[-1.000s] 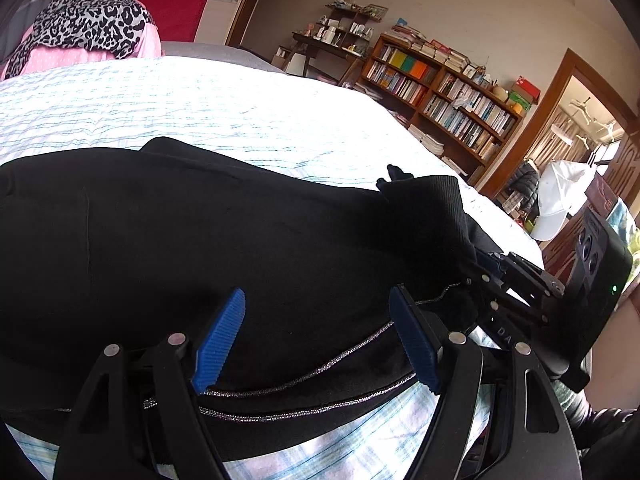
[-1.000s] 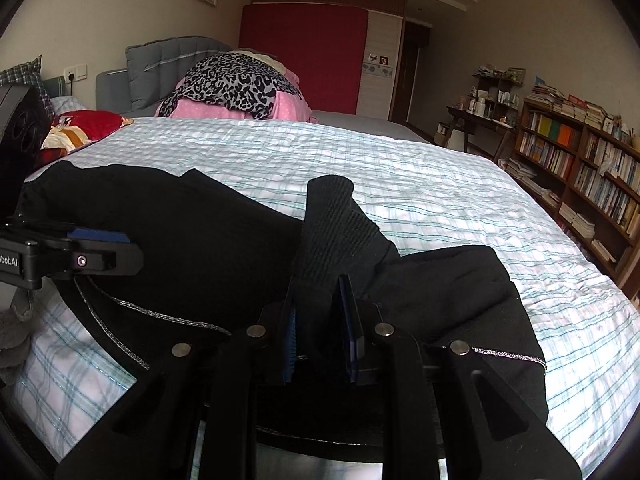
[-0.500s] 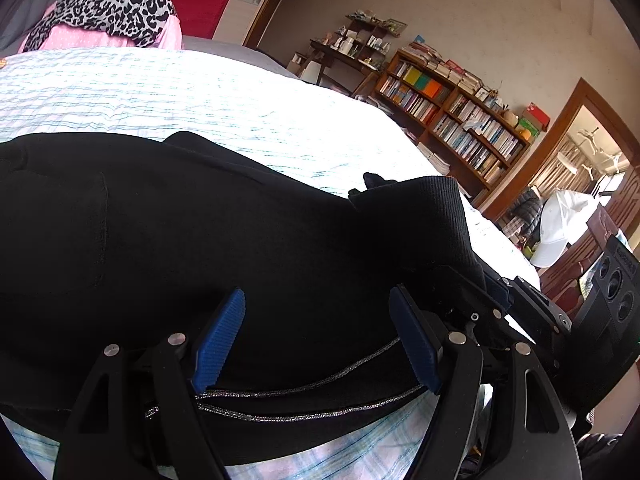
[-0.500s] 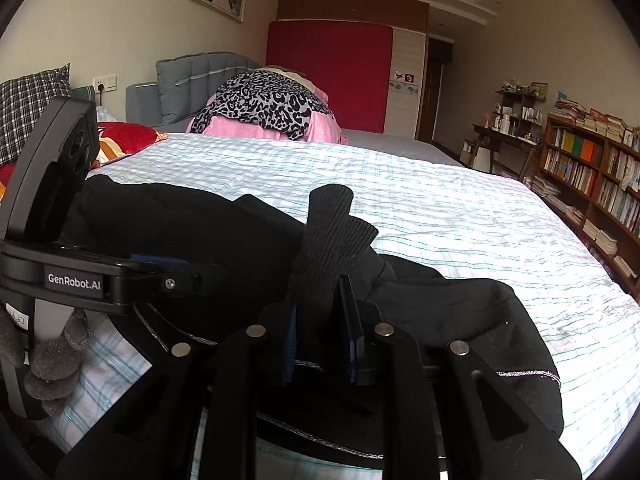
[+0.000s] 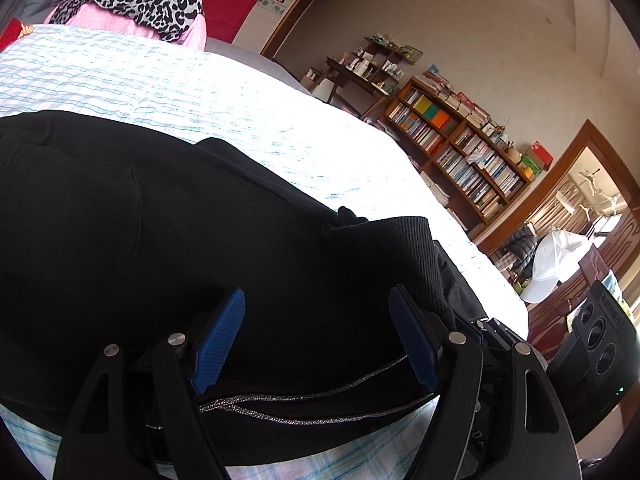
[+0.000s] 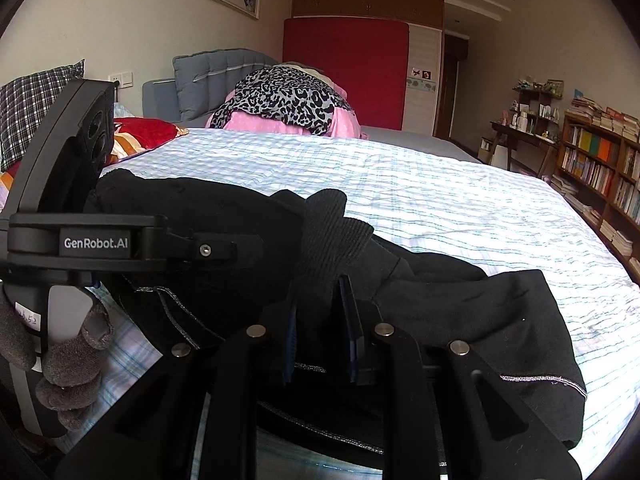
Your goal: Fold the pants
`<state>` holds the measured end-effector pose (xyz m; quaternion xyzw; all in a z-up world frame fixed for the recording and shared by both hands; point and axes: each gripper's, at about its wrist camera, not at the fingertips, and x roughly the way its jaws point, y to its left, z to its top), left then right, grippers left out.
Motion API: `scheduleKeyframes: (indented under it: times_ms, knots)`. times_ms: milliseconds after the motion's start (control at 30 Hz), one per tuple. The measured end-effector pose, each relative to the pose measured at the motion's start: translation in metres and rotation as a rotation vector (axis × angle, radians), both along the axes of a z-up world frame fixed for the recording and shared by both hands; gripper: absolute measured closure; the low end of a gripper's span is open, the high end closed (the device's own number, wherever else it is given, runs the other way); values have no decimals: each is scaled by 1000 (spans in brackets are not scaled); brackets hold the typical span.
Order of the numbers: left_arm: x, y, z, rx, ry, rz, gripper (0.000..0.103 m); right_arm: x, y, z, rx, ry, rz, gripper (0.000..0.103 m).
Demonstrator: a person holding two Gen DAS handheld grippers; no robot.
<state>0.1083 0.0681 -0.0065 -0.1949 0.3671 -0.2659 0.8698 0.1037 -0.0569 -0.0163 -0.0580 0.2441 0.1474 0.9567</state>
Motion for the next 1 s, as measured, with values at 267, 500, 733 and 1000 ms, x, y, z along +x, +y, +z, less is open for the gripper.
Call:
scheduleKeyframes:
  times_ms: [267,500,733,1000]
  knots:
    - [0,5,0,-46,0,12,29,-4,9,5,45,-37,-1,84]
    - [2,11,-2,-61,15,46,29,9,26,-8,11,95,102,70]
    - [4,6,0,-56,33,20,23,-13,20,-8,44,76,151,44]
    - [16,-6,5,-151,121,-69,16,-41,-40,-4,165,46,54,44]
